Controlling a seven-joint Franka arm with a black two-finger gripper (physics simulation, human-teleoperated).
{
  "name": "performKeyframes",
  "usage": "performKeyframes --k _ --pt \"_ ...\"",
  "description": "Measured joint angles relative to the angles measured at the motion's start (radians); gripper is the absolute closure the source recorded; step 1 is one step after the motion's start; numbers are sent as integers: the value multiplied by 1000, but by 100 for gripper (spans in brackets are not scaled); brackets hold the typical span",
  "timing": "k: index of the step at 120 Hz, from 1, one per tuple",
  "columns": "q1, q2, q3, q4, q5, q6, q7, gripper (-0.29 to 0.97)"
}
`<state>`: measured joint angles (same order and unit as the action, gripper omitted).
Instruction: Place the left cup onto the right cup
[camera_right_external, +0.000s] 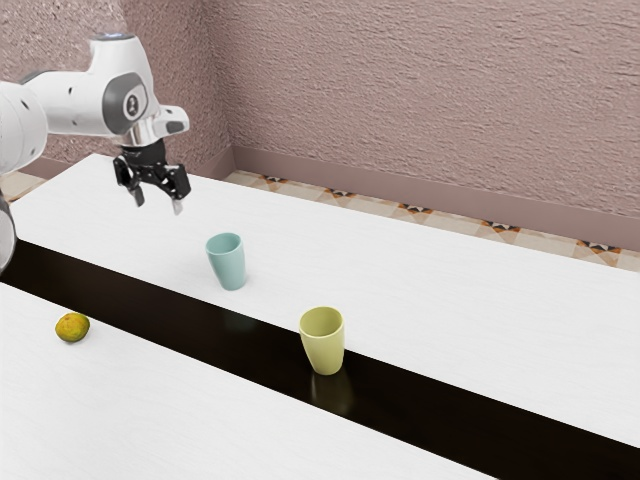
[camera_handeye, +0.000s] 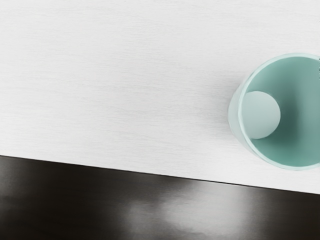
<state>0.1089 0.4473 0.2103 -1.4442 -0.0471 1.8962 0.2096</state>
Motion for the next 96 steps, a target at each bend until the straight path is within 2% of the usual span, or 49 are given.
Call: performKeyframes --k 42,96 --pt "13 172 -41 252 -9 -31 49 2" --pt "13 236 -54 242 -37 -35 117 2"
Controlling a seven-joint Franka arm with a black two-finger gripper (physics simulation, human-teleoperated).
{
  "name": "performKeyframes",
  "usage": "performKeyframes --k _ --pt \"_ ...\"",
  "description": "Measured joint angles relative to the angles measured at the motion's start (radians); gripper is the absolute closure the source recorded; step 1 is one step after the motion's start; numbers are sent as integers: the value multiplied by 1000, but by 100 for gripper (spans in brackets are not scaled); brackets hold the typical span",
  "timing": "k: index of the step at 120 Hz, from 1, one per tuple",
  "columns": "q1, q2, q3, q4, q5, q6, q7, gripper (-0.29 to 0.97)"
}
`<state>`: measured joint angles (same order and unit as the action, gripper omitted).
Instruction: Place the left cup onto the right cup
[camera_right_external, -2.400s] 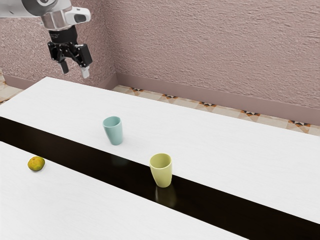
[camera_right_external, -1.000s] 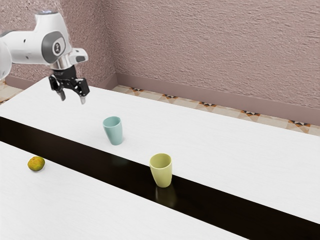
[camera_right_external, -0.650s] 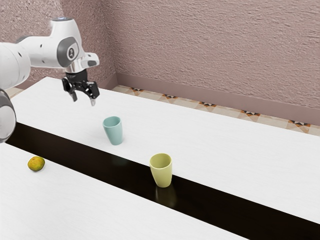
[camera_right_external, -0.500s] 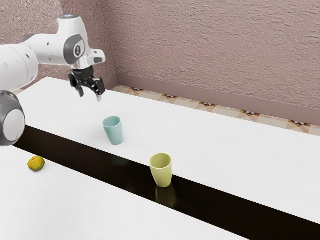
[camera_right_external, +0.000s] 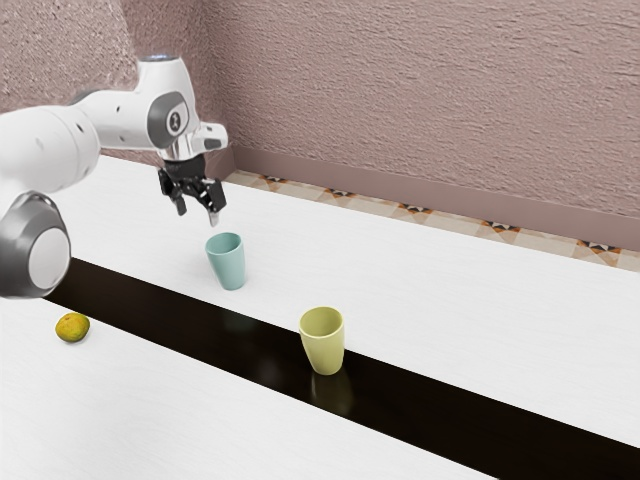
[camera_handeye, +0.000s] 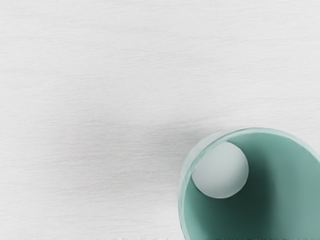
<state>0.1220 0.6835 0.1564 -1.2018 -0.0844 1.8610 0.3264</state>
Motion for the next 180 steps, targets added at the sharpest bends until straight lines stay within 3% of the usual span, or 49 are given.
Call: performKeyframes --k 68,180 --pt "6 90 -11 16 -9 38 50 3" --pt "7 108 -37 32 -10 74 69 67"
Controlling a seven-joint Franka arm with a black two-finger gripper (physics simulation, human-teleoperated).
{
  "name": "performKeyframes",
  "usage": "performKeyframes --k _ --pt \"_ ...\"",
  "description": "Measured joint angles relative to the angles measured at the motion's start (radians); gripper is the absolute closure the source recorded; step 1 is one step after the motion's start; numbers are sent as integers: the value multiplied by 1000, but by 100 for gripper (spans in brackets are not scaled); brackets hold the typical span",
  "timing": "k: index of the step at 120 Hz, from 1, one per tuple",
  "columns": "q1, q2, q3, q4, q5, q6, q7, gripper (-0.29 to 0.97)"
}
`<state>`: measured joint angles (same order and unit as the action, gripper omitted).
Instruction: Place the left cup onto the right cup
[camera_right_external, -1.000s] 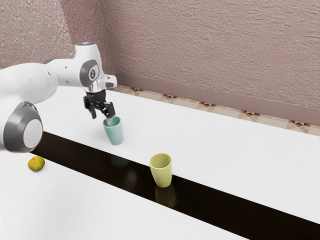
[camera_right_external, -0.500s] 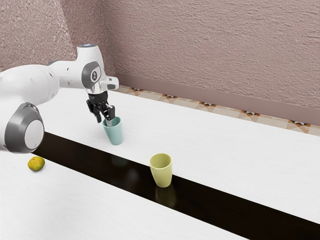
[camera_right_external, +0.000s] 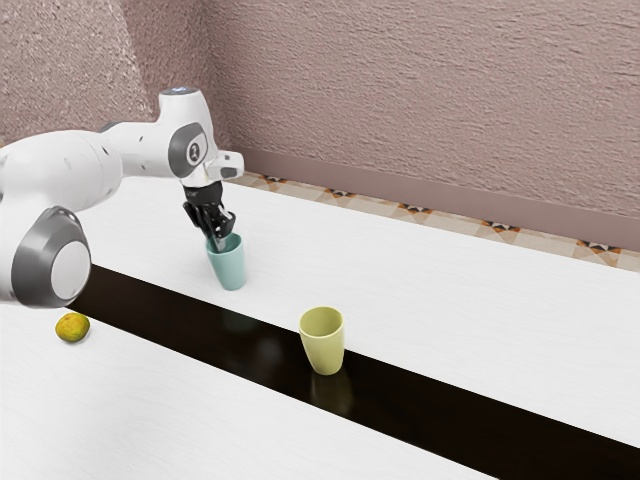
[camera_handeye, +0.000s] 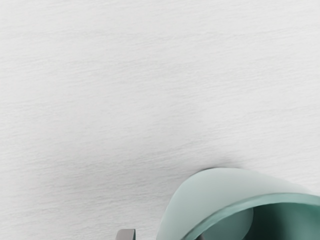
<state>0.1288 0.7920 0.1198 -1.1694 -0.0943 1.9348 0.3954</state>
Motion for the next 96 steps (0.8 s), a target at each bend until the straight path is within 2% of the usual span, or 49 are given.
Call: performKeyframes --k 39,76,96 --pt "-4 -18 0 -1 0 0 1 77" --pt "-52 -154 15 -16 4 -21 1 78" --pt "-98 -225 34 -70 5 -42 1 79"
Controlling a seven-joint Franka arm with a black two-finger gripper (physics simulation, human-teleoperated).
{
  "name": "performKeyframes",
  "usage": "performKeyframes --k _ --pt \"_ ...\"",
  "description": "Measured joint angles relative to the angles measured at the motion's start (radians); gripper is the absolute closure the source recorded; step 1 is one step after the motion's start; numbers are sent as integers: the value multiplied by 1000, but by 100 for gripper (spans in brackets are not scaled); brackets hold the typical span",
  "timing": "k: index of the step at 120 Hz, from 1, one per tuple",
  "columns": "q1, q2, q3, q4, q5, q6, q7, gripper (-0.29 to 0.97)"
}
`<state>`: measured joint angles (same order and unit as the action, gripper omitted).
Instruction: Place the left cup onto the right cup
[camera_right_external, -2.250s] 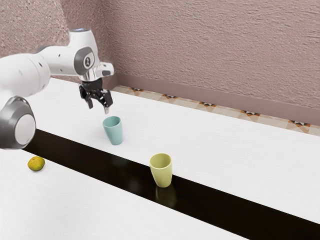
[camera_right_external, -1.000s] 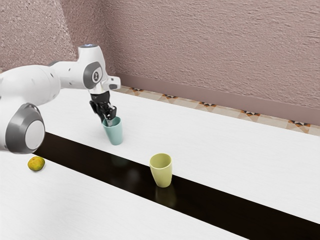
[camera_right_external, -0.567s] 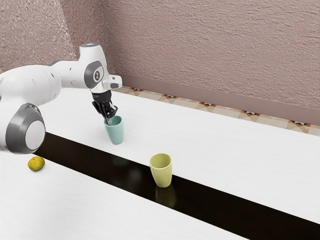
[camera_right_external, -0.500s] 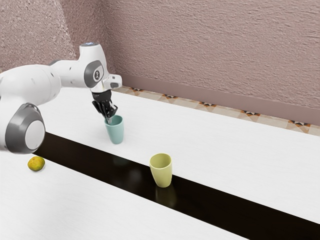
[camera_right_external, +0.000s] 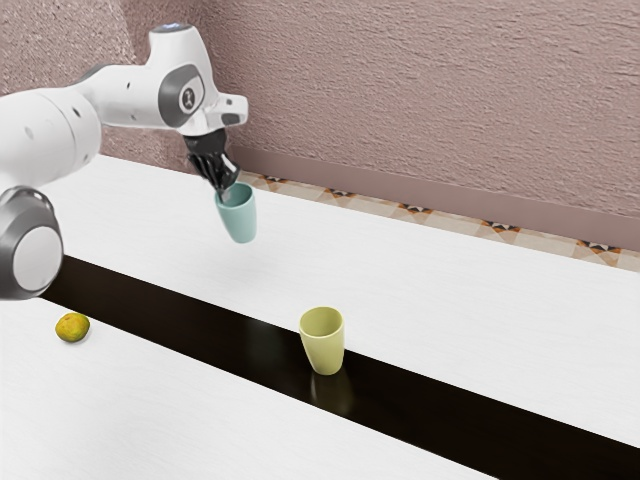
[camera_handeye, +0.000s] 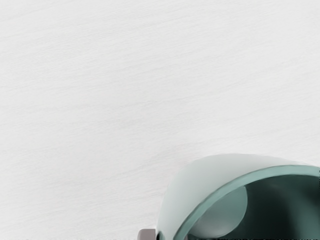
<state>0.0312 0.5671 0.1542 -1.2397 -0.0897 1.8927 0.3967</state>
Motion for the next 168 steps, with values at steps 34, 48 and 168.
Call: performKeyframes --k 34,48,168 --pt "-95 -107 13 -103 -1 -35 1 79" --pt "-128 -139 13 -107 -1 -46 1 79" --pt "-312 -277 15 -331 -18 -55 -4 79"
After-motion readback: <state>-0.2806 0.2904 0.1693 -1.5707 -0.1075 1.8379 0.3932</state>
